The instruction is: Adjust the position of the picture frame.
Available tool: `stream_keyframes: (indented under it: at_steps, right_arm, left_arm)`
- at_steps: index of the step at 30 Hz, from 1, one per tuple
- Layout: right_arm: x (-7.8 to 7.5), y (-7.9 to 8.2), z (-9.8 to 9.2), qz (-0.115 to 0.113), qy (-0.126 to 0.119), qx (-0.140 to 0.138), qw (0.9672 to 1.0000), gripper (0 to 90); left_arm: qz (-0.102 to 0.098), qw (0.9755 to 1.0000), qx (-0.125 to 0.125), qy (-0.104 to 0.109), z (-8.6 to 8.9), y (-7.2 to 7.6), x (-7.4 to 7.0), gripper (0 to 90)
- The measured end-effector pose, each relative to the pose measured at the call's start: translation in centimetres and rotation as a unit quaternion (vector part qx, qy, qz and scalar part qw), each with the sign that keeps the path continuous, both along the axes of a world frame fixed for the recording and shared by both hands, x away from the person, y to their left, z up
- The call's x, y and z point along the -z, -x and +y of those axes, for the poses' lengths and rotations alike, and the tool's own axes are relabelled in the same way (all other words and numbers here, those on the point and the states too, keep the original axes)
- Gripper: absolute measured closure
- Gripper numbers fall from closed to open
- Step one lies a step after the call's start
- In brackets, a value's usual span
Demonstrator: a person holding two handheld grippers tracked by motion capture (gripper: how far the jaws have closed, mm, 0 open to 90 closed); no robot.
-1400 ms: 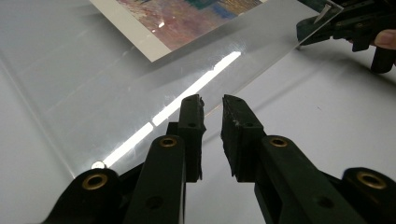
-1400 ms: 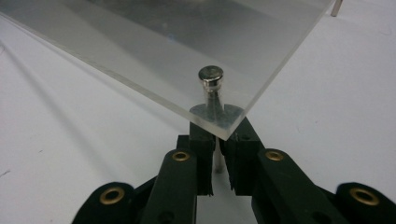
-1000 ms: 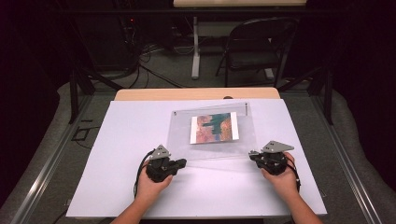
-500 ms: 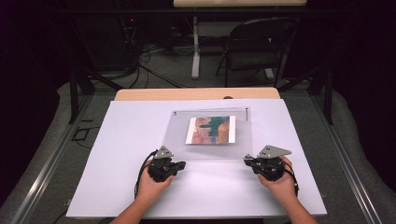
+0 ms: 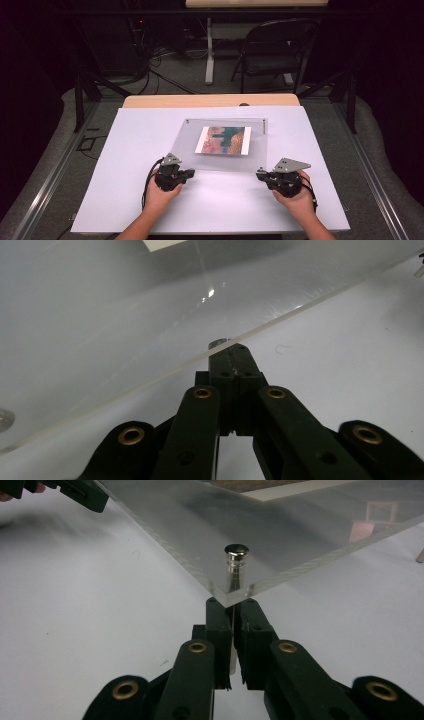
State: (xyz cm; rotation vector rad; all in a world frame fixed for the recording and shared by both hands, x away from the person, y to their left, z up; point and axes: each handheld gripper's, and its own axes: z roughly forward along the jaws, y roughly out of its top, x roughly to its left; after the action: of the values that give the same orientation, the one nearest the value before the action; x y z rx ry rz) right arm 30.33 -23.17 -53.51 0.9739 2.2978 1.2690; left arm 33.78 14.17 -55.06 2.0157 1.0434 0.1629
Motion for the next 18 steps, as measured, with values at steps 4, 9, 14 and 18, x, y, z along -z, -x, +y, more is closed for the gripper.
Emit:
stream_keyframes:
  at_steps: [4,9,14,18]
  right_arm:
    - [0.0,0.1,0.2,0.001,-0.002,-0.005,1.0000,85.4]
    - [0.0,0.3,0.5,0.001,-0.005,-0.012,0.9999,85.5]
    - [0.1,0.4,1.0,0.000,-0.007,-0.020,0.9998,85.7]
    - [0.1,0.8,1.8,0.003,-0.007,-0.034,0.9994,85.8]
  left_arm:
    - [0.007,1.0000,-0.006,0.002,0.2,-0.2,0.0,90.0]
    - [0.008,0.9999,-0.011,0.005,0.5,-0.4,-0.1,90.0]
    - [0.014,0.9996,-0.023,0.008,1.0,-0.8,-0.1,90.0]
    - [0.023,0.9989,-0.037,0.015,1.7,-1.4,-0.3,90.0]
